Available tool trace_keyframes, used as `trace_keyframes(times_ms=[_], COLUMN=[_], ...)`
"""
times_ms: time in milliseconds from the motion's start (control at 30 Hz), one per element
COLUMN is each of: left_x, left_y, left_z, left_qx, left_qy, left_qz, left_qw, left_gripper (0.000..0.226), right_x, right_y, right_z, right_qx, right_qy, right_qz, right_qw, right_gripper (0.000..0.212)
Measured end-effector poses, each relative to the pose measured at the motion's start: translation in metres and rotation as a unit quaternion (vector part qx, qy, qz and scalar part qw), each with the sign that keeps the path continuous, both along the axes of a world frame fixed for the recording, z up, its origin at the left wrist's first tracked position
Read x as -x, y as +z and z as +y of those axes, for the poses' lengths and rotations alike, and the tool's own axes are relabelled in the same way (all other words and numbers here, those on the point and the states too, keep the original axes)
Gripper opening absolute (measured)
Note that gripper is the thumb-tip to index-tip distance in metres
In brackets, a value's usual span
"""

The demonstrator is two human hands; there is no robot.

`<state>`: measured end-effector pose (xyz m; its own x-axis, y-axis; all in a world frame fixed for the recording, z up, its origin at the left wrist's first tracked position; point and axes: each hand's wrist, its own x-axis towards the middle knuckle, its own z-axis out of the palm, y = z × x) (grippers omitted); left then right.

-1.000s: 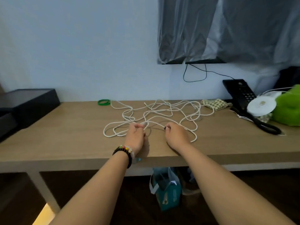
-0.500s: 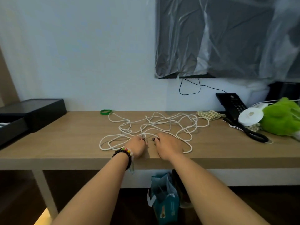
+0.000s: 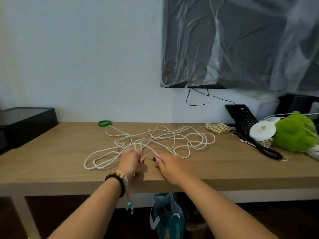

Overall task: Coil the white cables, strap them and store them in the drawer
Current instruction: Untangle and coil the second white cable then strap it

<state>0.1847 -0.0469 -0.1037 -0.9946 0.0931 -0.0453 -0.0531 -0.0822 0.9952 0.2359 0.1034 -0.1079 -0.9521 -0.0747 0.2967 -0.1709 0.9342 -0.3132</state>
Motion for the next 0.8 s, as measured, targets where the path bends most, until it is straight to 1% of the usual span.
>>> trace_keyframes(times_ms=[100, 167, 200, 267, 300, 333, 400, 467, 533, 567, 600, 700, 800], left_x=[0.0, 0.0, 0.0, 0.0, 0.001, 0.002, 0.0, -0.004, -0.001, 0.005, 0.013, 0.048, 0.088], left_y=[0.0, -0.002, -0.003, -0.005, -0.006, -0.006, -0.009, -0.012, -0.011, -0.009, -0.005, 0.006, 0.011], left_z=[0.0, 0.002, 0.005, 0.012, 0.014, 0.016, 0.017, 0.018, 0.015, 0.014, 0.014, 0.018, 0.031], left_qx=[0.035, 0.103, 0.159, 0.27, 0.303, 0.318, 0.327, 0.333, 0.328, 0.313, 0.283, 0.179, 0.126], left_qy=[-0.001, 0.008, 0.014, 0.014, 0.008, -0.001, -0.035, -0.081, -0.103, -0.102, -0.098, -0.055, 0.006], left_qz=[0.011, 0.062, 0.099, 0.17, 0.198, 0.222, 0.268, 0.314, 0.346, 0.349, 0.343, 0.29, 0.227], left_qw=[0.999, 0.993, 0.982, 0.948, 0.932, 0.922, 0.906, 0.885, 0.873, 0.878, 0.89, 0.939, 0.966], left_gripper=[0.021, 0.02, 0.022, 0.029, 0.032, 0.034, 0.036, 0.038, 0.04, 0.04, 0.04, 0.047, 0.044], right_x=[0.0, 0.006, 0.011, 0.021, 0.024, 0.028, 0.038, 0.052, 0.069, 0.079, 0.09, 0.119, 0.148], right_y=[-0.002, -0.007, -0.01, -0.017, -0.017, -0.017, -0.014, -0.011, -0.012, -0.013, -0.014, -0.017, -0.02], right_z=[0.0, 0.001, 0.002, 0.005, 0.006, 0.008, 0.016, 0.026, 0.037, 0.043, 0.048, 0.059, 0.069], right_qx=[-0.009, -0.007, 0.001, 0.05, 0.08, 0.1, 0.092, 0.071, 0.062, 0.061, 0.061, 0.043, 0.029], right_qy=[0.001, -0.011, -0.021, -0.037, -0.037, -0.033, -0.022, -0.015, -0.026, -0.038, -0.047, -0.068, -0.079], right_qz=[0.007, 0.015, 0.016, 0.013, 0.013, 0.009, -0.006, -0.014, -0.009, -0.005, 0.002, 0.028, 0.05], right_qw=[1.0, 1.0, 1.0, 0.998, 0.996, 0.994, 0.995, 0.997, 0.998, 0.997, 0.997, 0.996, 0.995], right_gripper=[0.035, 0.034, 0.031, 0.024, 0.029, 0.039, 0.05, 0.053, 0.05, 0.048, 0.047, 0.046, 0.042])
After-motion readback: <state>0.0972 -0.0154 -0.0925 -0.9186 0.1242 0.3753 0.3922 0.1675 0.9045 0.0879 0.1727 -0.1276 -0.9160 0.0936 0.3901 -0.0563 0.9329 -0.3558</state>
